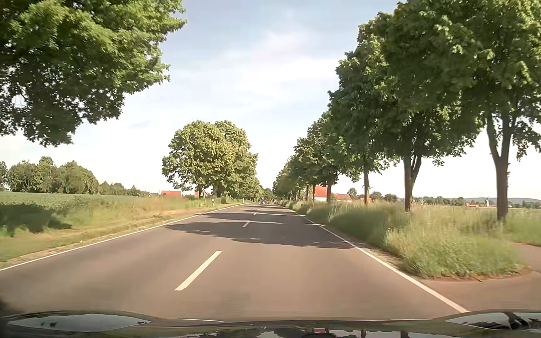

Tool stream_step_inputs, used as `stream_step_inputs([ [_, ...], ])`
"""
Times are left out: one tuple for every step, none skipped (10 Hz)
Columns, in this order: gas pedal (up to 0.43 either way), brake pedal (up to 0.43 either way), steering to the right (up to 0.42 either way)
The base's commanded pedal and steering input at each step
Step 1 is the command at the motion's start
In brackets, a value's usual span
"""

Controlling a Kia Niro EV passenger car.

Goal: Follow the waypoints while adhering to traffic rules and regulations

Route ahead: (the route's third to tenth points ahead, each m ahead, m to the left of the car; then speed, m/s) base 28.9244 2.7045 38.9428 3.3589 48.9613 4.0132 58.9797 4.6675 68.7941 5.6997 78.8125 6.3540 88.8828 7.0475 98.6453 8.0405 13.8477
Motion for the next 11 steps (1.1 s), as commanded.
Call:
stream_step_inputs([
  [0.197, 0.000, -0.005],
  [0.197, 0.000, -0.005],
  [0.197, 0.000, -0.005],
  [0.197, 0.000, -0.005],
  [0.197, 0.000, -0.005],
  [0.197, 0.000, -0.005],
  [0.197, 0.000, -0.005],
  [0.197, 0.000, -0.006],
  [0.197, 0.000, -0.006],
  [0.197, 0.000, -0.005],
  [0.197, 0.000, -0.006],
])
